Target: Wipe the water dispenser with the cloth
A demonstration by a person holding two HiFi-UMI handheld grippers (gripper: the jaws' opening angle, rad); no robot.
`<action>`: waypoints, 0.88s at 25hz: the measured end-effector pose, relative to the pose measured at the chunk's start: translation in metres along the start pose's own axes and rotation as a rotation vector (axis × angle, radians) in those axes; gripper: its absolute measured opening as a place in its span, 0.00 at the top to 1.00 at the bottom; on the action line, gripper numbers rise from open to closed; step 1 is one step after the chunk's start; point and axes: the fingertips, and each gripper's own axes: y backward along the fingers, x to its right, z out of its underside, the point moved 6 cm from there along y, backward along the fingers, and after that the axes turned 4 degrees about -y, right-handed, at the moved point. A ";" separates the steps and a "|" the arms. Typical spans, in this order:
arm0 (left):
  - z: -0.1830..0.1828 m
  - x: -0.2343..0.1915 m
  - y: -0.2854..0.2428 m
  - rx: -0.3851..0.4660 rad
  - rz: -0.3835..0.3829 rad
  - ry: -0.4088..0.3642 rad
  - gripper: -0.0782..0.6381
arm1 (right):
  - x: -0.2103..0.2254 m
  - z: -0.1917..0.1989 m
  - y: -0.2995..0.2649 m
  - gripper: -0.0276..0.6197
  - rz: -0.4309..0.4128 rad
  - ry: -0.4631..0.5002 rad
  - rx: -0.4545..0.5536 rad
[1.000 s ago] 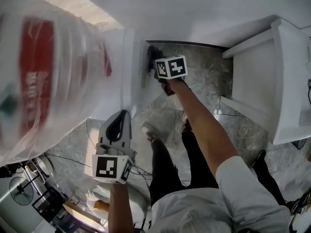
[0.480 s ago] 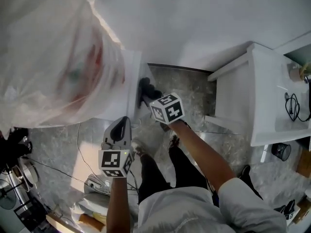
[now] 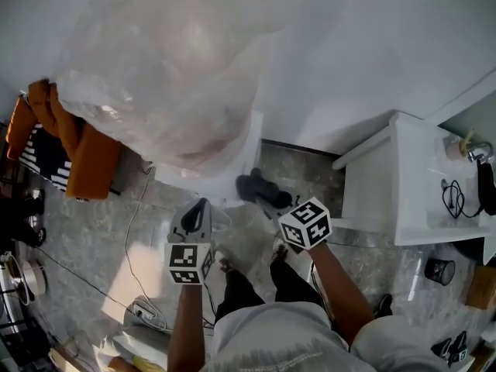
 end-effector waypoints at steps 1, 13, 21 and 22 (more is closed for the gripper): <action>-0.003 -0.007 0.007 0.011 -0.007 0.005 0.87 | -0.007 -0.009 0.007 0.87 0.033 0.023 0.011; -0.100 -0.079 0.080 0.241 -0.088 -0.077 0.87 | -0.094 -0.135 0.065 0.87 0.198 0.382 0.215; -0.157 -0.086 0.113 0.372 -0.084 -0.188 0.87 | -0.108 -0.186 0.105 0.87 0.290 0.446 0.332; -0.161 -0.085 0.116 0.374 -0.087 -0.217 0.87 | -0.110 -0.189 0.106 0.87 0.293 0.444 0.341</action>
